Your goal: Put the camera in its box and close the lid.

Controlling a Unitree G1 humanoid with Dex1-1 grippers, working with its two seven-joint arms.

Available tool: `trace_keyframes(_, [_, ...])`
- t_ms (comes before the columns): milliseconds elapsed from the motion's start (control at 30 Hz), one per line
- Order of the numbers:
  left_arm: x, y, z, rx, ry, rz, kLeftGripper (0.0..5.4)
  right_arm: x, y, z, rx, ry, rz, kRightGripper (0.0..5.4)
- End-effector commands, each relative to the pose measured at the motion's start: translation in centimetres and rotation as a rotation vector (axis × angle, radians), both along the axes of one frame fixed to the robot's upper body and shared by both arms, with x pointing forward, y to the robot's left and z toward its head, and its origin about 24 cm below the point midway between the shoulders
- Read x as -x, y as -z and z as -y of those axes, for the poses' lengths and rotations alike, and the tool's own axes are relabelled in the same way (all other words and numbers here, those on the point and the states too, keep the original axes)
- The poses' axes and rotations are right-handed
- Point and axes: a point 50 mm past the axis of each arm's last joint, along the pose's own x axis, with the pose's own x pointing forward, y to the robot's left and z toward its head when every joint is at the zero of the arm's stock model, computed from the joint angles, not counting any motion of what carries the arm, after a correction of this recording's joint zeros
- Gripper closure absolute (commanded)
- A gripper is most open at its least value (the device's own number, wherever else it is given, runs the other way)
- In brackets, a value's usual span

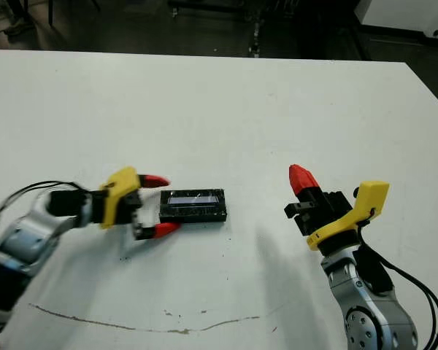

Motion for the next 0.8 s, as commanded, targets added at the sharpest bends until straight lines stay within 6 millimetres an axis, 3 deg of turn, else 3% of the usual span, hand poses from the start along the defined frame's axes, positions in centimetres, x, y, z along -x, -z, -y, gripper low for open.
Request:
trace_keyframes(33, [0.7, -0.9, -2.3, -0.05, -0.06, 0.005, 0.01, 0.2, 0.2, 0.3, 0.015, 0.005, -0.008, 5.4])
trace_keyframes(333, [1.2, -3.0, -6.6, -0.077, -0.209, 0.033, 0.01, 0.1, 0.1, 0.0, 0.012, 0.005, -0.007, 5.4])
trace_keyframes(467, [0.9, -4.8, -7.9, -0.005, -0.365, 0.104, 0.01, 0.0, 0.1, 0.0, 0.009, 0.001, -0.007, 5.4])
trace_keyframes(600, [0.6, -6.6, -7.1, 0.147, -0.549, 0.213, 0.2, 0.0, 0.0, -0.1, 0.007, 0.001, -0.006, 5.4])
trace_keyframes(800, [0.2, -7.6, -3.1, 0.467, -0.589, 0.381, 1.04, -0.1, -0.1, -0.2, 0.016, 0.001, -0.004, 5.4])
